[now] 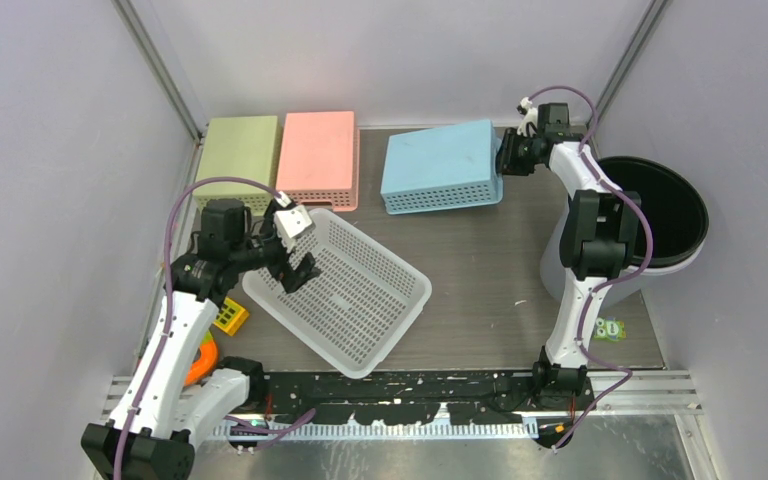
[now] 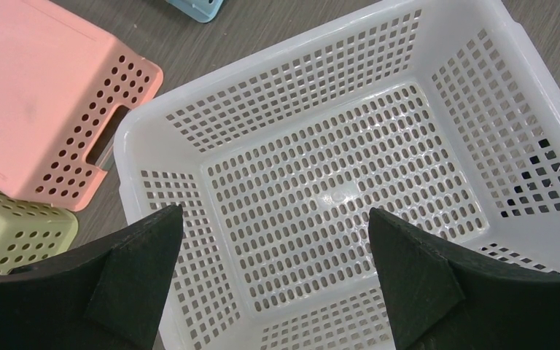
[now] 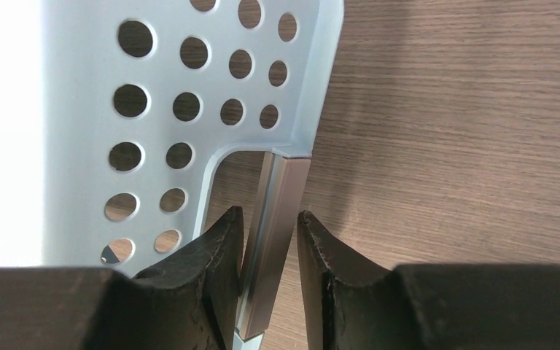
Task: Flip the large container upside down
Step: Turn the container upside down at the center of the board.
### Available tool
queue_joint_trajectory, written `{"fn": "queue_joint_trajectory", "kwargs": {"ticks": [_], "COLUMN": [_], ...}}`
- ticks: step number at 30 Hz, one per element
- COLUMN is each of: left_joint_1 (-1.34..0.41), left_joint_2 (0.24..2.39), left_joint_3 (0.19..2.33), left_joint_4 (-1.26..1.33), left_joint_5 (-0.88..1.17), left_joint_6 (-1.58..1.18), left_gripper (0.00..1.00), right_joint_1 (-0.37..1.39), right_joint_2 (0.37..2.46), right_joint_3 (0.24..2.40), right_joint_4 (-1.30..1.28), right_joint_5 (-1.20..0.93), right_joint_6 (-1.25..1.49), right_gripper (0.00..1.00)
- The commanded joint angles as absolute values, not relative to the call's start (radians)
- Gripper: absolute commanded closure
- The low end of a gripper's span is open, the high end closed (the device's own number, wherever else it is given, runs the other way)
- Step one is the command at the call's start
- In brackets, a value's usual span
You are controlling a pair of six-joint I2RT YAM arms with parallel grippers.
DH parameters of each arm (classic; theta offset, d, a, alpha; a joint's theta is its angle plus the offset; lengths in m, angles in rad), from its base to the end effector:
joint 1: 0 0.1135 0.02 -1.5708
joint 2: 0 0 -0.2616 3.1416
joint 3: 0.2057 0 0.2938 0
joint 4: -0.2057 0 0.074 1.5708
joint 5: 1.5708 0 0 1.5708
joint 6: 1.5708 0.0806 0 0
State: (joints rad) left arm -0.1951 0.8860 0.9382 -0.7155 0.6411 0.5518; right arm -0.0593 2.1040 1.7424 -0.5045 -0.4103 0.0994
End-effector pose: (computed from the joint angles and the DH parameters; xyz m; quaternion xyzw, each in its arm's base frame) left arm 0.2338 -0.0953 0.3057 0.4398 0.7438 -0.2049 0.4597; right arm 0.5400 0.0001 0.1805 0.0028 0.9216 0.1979 0.3340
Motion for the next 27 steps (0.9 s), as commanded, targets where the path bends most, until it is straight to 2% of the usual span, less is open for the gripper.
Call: {"fn": "queue_joint_trajectory", "kwargs": {"ticks": [1,16,27], "left_joint_1": [-0.185,-0.168,-0.158], "left_joint_2": [0.885,0.881,0.873], "left_joint_3": [0.946,0.947,0.943], "left_joint_4": [-0.706,-0.706,-0.704], "left_joint_5": [0.677,0.692,0.702], "left_joint_6": [0.538,0.532,0.532], "left_gripper": [0.0,0.0,0.0], "right_joint_1": [-0.067,-0.082,-0.129], "right_joint_2": [2.115,2.103,2.065], "right_joint_3": [1.793,1.798,1.741], "right_joint_4": [-0.492,-0.508,-0.417], "right_joint_5": [-0.36,-0.373,-0.518], "right_joint_6": [0.071,0.091,0.203], "right_gripper": [0.62,0.56,0.54]}}
